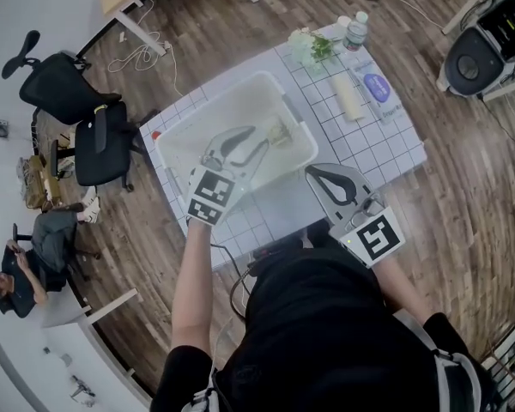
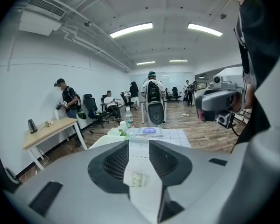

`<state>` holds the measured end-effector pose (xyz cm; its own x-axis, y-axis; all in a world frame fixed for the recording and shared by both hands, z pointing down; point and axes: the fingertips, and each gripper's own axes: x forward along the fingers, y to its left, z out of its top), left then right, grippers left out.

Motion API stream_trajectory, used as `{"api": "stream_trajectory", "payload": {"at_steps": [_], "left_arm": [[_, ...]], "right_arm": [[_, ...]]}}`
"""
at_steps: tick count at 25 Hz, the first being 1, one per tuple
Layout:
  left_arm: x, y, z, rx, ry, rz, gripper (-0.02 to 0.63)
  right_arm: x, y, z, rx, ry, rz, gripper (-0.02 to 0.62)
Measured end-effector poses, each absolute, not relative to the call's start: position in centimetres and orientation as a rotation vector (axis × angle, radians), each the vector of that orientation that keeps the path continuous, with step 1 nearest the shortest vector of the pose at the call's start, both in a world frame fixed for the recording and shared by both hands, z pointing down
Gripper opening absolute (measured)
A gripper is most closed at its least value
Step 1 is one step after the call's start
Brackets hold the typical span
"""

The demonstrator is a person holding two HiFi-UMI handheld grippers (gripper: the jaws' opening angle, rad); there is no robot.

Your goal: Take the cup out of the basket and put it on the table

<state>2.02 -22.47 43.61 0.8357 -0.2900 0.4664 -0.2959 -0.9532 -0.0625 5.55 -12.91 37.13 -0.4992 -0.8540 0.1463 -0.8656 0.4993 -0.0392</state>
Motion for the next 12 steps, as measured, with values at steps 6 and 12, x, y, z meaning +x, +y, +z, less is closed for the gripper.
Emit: {"api": "stream_trajectory", "payload": {"at_steps": [6,12], "left_arm": [[2.7,-23.7,46.4,2.988,-0.363,0.862,0.146],[3.5,-24.8,49.5,2.912,-0.222,0.9,0.179]], "right_arm": [[6.6,-12.3,37.2,1.591,-2.567,0.167,0.015],[7.9,-11.7,37.6,1.669,-2.5,0.188,0.015]]}}
